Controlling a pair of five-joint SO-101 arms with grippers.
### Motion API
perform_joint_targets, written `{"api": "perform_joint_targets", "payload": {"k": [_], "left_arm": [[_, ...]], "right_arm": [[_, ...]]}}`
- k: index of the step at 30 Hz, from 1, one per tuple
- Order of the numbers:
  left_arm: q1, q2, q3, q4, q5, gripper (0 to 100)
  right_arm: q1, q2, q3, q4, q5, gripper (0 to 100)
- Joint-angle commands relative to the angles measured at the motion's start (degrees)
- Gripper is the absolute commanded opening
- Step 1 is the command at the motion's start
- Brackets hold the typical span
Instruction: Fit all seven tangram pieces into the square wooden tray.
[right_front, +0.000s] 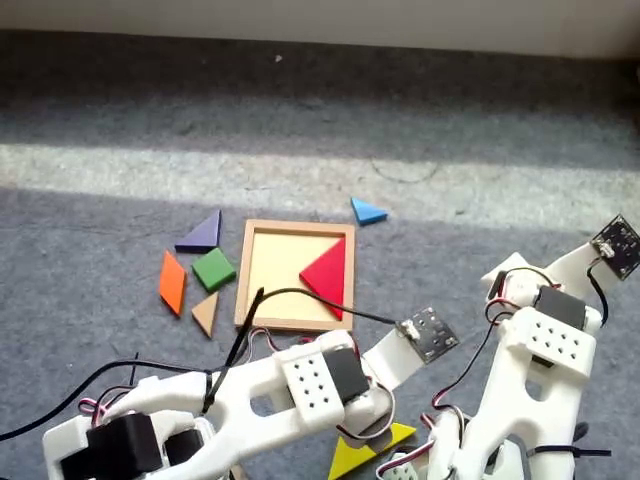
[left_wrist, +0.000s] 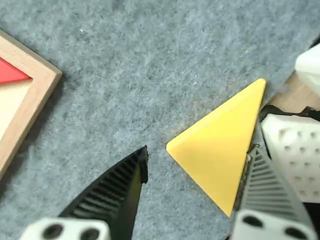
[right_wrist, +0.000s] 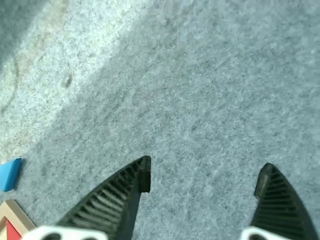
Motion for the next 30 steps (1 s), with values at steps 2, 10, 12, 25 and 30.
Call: {"api": "perform_joint_targets", "payload": {"k": [2,10,12,25,30], "left_arm": [[2.33,-0.04,5.41,-7.21,0.97,31],[1.98,0.31,5.76,-7.3,0.97,31],[1.27,2.51,5.14,-7.3,1.05,31],[-5.58,20.18,-12.18,5.54,0.88,31],[-6.29,17.63,-9.27,5.54,0.62,31]], "right_arm": [[0.22,-1.45,-0.57,-0.92,-0.09,32.1],[0.22,-1.45,-0.57,-0.92,-0.09,32.1],[0.22,-1.45,-0.57,-0.92,-0.09,32.1],[0.4,-1.45,-0.57,-0.92,-0.09,32.1],[0.48,-1.45,-0.57,-0.92,-0.09,32.1]]}}
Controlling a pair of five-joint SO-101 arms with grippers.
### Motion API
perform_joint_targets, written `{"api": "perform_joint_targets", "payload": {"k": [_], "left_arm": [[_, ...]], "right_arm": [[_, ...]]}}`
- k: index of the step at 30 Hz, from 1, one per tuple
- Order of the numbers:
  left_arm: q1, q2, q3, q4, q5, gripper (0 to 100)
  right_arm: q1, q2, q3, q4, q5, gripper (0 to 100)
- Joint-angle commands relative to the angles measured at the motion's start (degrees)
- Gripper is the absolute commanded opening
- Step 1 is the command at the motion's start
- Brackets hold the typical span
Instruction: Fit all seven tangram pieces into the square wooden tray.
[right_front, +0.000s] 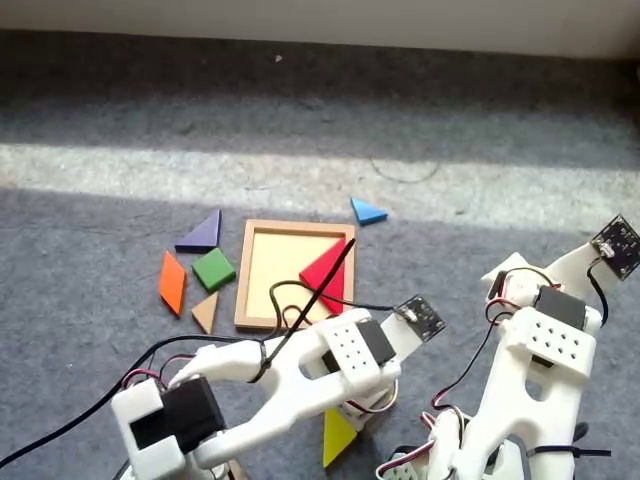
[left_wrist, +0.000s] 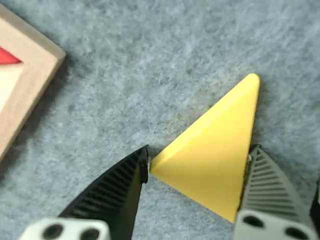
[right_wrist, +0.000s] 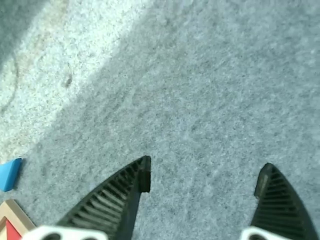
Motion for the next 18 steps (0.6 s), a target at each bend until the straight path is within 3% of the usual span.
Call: {"api": "perform_joint_targets", "payload": {"k": [1,18], "left_arm": [[-1.01,-2.95,1.01,0.7,0.09,31],[-1.36,-9.45,4.88,0.62,-0.09,31]], "right_arm": [[0.48,-1.45,-0.57,-0.92,-0.09,32.1],[0.57,-1.45,-0.57,-0.92,-0.09,32.1]]}}
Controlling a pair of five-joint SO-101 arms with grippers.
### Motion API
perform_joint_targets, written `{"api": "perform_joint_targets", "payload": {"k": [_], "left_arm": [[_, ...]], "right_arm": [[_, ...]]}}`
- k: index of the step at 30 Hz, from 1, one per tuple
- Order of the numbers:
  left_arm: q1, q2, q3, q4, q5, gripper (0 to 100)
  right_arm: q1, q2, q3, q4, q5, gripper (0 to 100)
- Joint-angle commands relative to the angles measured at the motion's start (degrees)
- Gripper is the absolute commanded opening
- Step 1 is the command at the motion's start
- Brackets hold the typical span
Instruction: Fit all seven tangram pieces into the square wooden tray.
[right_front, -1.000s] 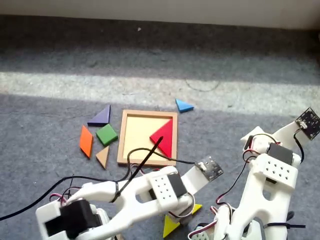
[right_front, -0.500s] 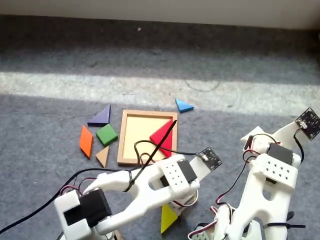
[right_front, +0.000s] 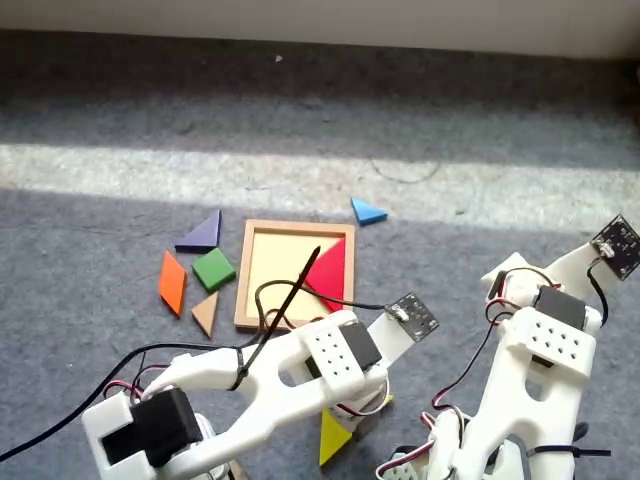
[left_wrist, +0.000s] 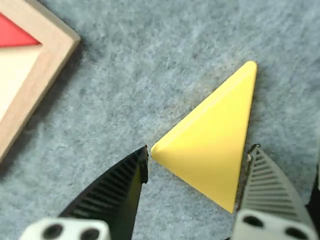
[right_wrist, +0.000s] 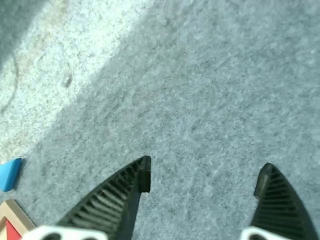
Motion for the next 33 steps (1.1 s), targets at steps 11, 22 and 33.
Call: {"api": "perform_joint_targets", "payload": {"k": [11,22,33], "left_arm": [[-2.77,1.63,-0.31,-1.14,0.09,31],[-2.68,2.07,-0.13,-1.41,0.09,26],[0.4,1.45,-0.31,-2.73,0.0,15]], "right_arm": [[0.57,-1.45,-0.57,-0.92,-0.09,32.1],[0.57,-1.45,-0.57,-0.92,-0.09,32.1],[0.57,-1.45,-0.57,-0.92,-0.09,32.1]]}}
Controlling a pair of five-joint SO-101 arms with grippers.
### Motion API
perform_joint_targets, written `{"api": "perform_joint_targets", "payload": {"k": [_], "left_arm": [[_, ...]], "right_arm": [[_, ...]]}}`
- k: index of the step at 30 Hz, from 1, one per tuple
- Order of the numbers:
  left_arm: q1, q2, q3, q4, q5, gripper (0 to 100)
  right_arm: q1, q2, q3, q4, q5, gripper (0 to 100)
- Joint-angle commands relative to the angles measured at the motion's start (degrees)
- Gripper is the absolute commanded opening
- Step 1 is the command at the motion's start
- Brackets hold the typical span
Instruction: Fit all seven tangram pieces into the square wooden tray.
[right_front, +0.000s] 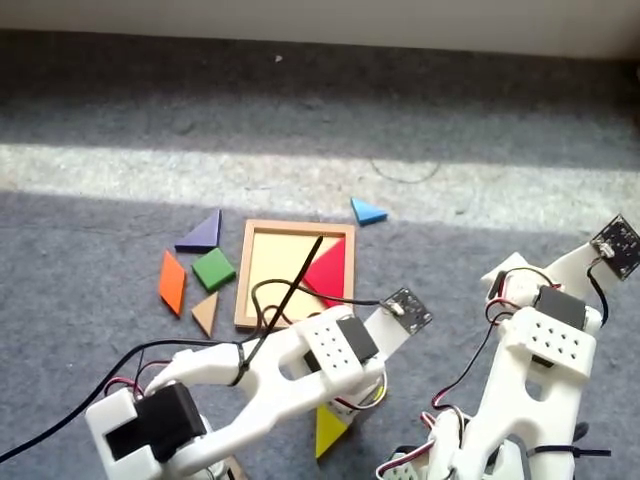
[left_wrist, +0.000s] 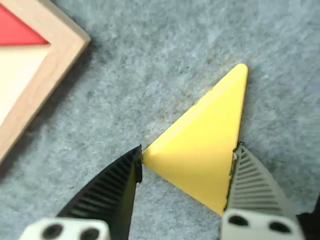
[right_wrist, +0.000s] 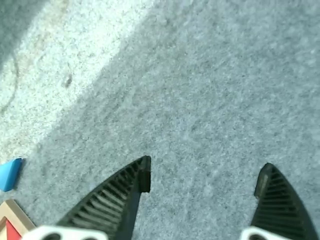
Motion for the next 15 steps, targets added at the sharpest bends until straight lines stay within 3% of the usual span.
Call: {"api": "perform_joint_targets", "payload": {"k": [1,6,15], "left_arm": [[2.59,-0.57,-0.75,-1.05,-0.09,15],[1.01,-0.57,-3.74,0.79,-4.66,15],[-3.56,-1.89,-7.69,5.01,-5.27,15]], "right_arm": [[0.57,-1.45,-0.57,-0.92,-0.09,32.1],[0.66,-1.45,-0.57,-0.92,-0.09,32.1],[0.57,-1.45,-0.57,-0.92,-0.09,32.1]]}}
